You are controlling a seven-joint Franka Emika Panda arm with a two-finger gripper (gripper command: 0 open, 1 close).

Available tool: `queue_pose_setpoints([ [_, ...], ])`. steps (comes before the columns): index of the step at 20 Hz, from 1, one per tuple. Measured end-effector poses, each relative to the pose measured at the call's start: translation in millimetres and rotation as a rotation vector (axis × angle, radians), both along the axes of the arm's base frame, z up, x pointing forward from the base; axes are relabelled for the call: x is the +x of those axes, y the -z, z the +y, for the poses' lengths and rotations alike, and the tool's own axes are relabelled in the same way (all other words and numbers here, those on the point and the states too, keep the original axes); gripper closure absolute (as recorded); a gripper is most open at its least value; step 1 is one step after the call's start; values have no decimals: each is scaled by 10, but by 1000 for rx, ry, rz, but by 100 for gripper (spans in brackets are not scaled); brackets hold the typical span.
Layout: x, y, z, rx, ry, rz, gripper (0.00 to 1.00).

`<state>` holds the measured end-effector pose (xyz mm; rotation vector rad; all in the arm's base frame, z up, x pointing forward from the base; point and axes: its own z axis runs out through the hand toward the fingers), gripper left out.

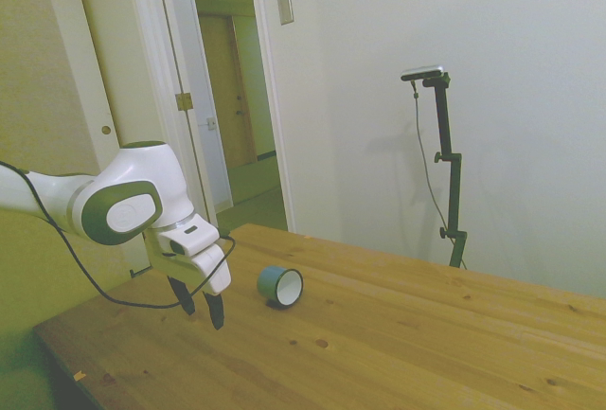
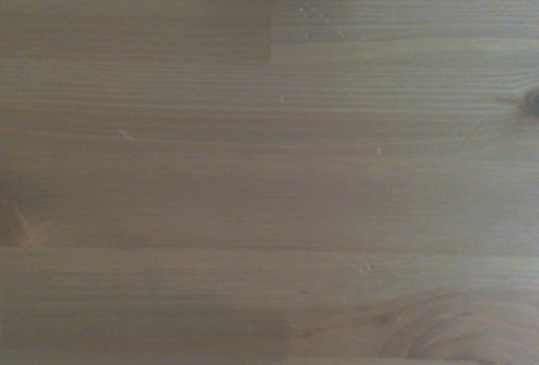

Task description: Flip the mug upright

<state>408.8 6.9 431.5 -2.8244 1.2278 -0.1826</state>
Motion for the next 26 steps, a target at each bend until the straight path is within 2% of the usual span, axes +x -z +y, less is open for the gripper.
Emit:
queue_pose_setpoints([
  [3,25,-2,-54,5,-14,-5,0],
  [6,165,-109,-324,54,-11,-34,0],
  [9,401,-245,-630,98,-5,-68,0],
  [13,869,-347,-911,154,-10,-105,0],
  [19,1583,-96,-942,273,-47,-111,0],
  [26,1925,78,-795,373,-94,-107,0],
])
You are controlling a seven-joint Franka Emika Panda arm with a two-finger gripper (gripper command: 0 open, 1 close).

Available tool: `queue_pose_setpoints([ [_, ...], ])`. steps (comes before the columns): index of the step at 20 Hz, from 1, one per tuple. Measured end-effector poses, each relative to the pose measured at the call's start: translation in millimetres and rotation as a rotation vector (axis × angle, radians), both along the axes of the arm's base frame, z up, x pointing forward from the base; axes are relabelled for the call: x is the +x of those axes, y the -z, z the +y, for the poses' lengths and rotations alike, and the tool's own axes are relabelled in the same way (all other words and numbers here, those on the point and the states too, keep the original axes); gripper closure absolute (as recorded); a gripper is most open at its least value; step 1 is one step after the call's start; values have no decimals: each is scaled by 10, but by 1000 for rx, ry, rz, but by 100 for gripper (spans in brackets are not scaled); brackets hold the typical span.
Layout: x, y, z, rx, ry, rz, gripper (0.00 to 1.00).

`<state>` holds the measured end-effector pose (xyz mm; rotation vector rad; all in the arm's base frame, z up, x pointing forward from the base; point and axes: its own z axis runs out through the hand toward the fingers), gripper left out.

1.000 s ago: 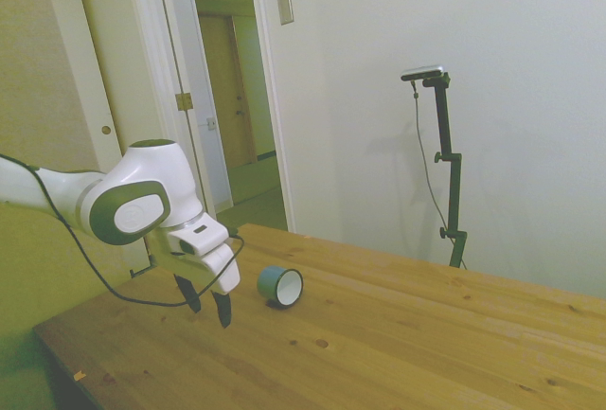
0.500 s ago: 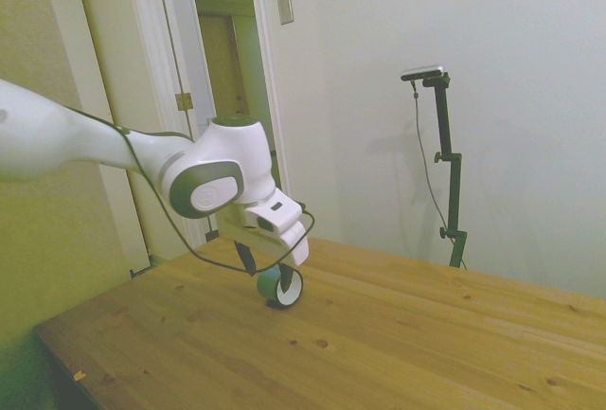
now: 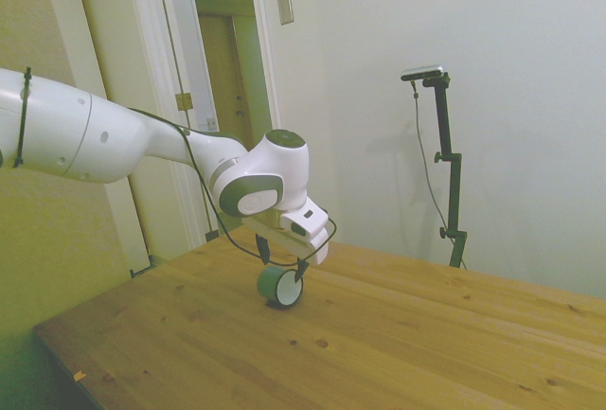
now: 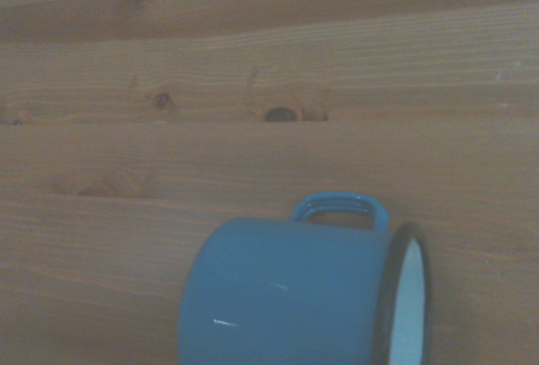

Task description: Flip the mug upright

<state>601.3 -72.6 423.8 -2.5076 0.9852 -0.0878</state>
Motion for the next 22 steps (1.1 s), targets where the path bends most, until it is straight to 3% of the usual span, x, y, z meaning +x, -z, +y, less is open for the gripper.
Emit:
queue_pose_setpoints([
  [13,117,428,65,205,-61,10,0],
  [22,201,546,63,343,-94,8,0],
])
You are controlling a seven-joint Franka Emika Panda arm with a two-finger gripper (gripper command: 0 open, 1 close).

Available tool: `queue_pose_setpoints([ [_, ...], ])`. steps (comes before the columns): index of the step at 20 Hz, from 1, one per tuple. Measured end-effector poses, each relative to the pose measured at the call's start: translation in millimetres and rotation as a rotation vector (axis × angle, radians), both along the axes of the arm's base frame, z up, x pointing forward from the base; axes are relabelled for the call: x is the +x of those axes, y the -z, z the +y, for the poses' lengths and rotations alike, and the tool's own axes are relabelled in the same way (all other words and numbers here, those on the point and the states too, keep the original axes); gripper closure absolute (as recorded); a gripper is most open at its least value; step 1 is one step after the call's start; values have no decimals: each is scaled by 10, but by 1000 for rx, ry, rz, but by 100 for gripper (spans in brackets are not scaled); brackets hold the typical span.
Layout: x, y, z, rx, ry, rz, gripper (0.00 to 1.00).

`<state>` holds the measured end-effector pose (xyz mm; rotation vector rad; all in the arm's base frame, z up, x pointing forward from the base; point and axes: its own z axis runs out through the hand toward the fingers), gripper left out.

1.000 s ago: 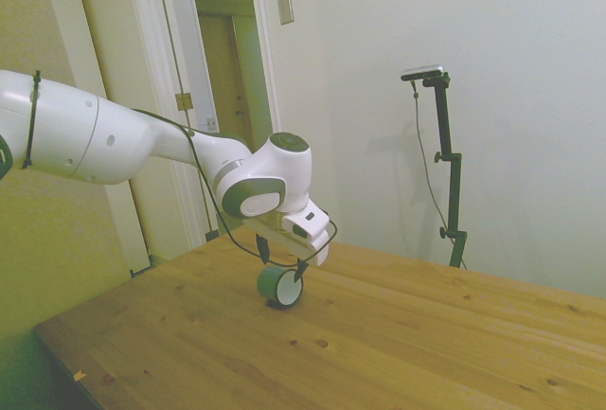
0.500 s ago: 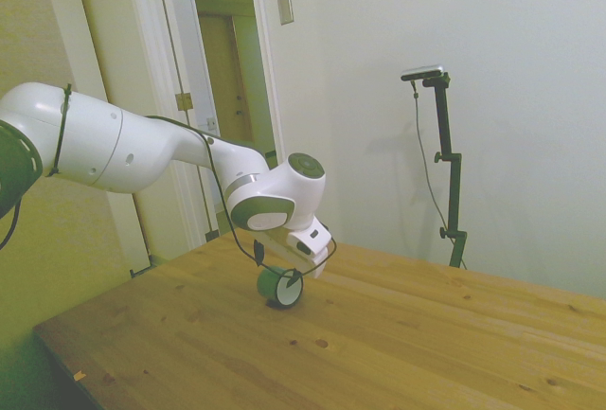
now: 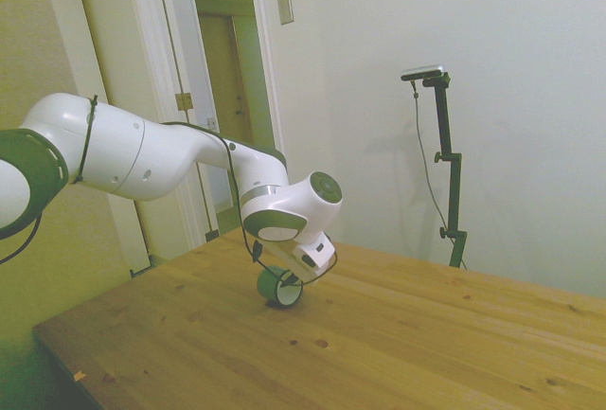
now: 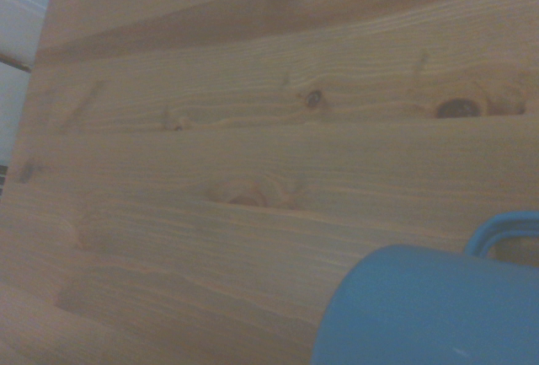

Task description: Flip the mug upright

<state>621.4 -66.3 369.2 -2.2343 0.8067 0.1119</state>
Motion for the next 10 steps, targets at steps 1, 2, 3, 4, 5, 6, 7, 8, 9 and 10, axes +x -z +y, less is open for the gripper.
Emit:
queue_pose_setpoints([
  [1,5,13,7,14,-2,-2,0],
  [2,5,21,9,31,-7,-3,0],
  [3,6,26,1,43,-11,-4,0],
  [4,7,31,-11,54,-14,-4,0],
  [5,10,34,-25,61,-16,-4,0],
  [6,11,38,-34,70,-17,-4,0],
  [7,14,41,-43,81,-17,-5,0],
  [8,11,44,-48,88,-20,-4,0],
  [9,9,51,-52,96,-21,-2,0],
  [10,9,61,-48,105,-22,-1,0],
])
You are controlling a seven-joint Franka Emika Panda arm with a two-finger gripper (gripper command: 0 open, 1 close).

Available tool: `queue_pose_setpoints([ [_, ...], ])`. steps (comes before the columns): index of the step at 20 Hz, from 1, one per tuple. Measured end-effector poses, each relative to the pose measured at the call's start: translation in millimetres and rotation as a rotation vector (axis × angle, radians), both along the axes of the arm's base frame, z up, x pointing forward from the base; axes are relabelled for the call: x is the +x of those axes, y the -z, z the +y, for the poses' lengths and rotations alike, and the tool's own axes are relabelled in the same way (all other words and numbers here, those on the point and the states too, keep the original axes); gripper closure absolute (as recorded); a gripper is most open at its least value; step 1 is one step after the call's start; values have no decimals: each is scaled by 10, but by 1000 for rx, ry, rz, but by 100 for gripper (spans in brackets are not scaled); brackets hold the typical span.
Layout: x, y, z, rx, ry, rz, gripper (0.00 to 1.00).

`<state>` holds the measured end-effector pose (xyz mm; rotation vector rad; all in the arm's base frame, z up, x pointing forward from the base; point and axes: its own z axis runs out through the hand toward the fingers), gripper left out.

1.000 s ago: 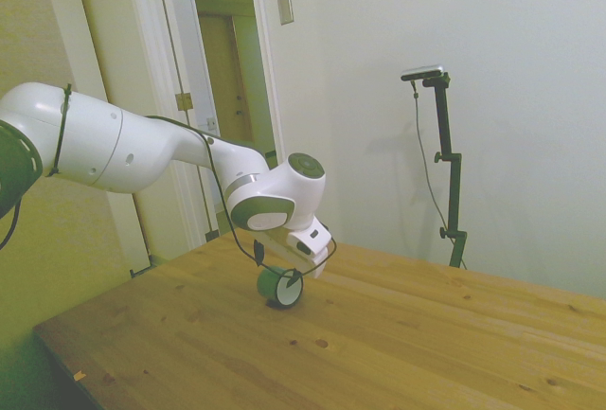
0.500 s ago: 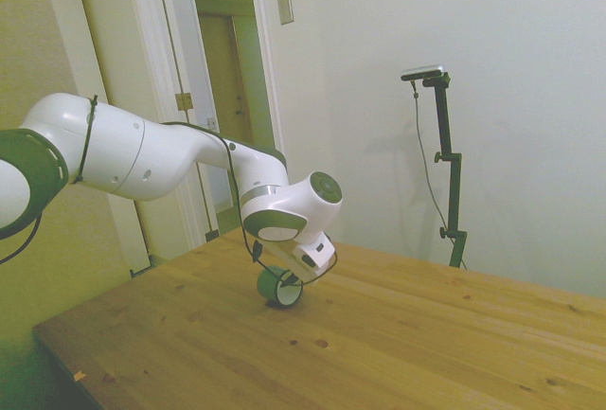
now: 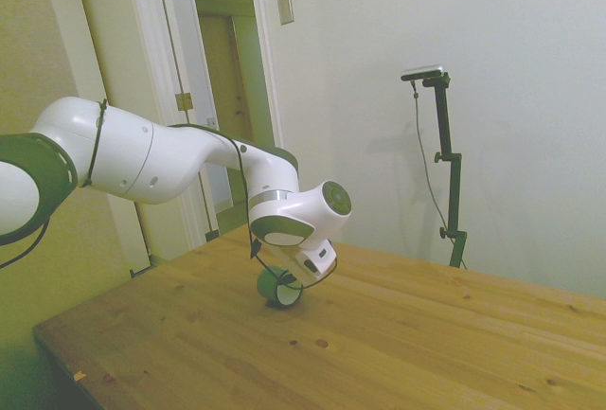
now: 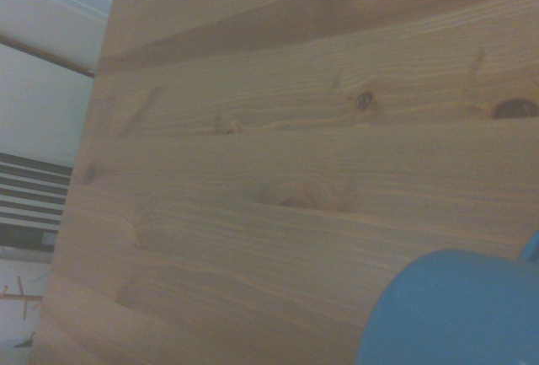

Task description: Flip the mug upright

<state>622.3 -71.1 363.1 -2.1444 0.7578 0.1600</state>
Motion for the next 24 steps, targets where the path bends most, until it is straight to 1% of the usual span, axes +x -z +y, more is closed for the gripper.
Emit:
queue_pose_setpoints([
  [8,28,41,20,63,-15,6,0],
  [9,33,45,22,67,-15,6,100],
  [17,58,143,59,107,-14,9,100],
  [24,85,133,96,120,-15,3,100],
])
